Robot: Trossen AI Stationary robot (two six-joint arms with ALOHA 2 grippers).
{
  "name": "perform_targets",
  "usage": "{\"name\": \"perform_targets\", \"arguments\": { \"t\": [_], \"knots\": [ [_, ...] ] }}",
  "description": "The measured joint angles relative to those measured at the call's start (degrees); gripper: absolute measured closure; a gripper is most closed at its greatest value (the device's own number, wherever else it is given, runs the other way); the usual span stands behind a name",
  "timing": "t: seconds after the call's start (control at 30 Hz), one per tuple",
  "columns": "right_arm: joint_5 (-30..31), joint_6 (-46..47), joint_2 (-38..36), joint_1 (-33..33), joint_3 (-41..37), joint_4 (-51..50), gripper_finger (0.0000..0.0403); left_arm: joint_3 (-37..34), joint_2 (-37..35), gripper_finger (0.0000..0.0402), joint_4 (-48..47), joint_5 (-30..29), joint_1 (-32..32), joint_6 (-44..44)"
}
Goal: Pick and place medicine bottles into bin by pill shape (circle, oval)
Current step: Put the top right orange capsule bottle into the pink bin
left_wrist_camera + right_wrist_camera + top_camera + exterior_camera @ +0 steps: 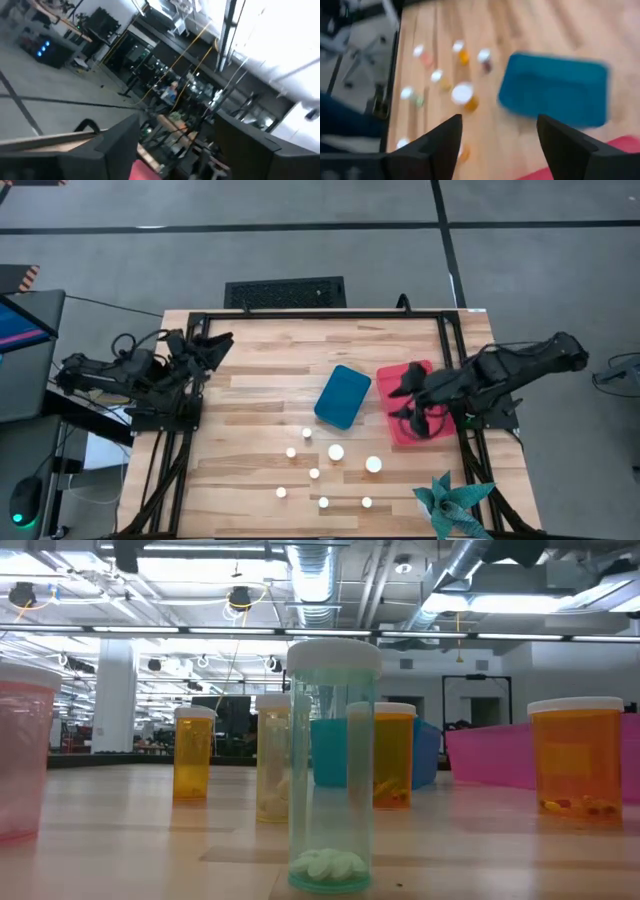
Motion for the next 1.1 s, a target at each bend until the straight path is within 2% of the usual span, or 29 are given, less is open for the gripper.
{"name": "perform_targets", "arguments": {
  "t": [0.13,0.27,0.5,0.63,0.87,1.1],
  "knots": [
    [-3.4,3.2,5.5,3.2,0.1,-1.3,0.0097,6.4,5.7,0.0105,-8.7,-3.6,0.0,1.6],
    [-4.1,6.6,10.8,5.6,0.1,-3.3,0.0065,10.9,9.9,0.0092,-17.6,-4.5,0.0,2.0],
    [-4.7,3.1,18.6,8.0,0.1,-2.2,0.0047,13.2,12.8,0.009,-20.6,-3.5,0.0,1.9],
    [-5.2,0.7,22.9,8.5,0.2,0.5,0.0053,13.2,12.2,0.009,-20.7,-3.1,0.0,1.5],
    [-5.6,1.2,29.0,9.2,0.2,8.9,0.0054,13.3,6.5,0.009,-21.9,6.5,0.0,2.1],
    [-5.7,2.9,33.1,7.7,0.2,13.5,0.0055,13.3,-0.4,0.009,-25.2,10.5,0.0,1.4]
  ]
}}
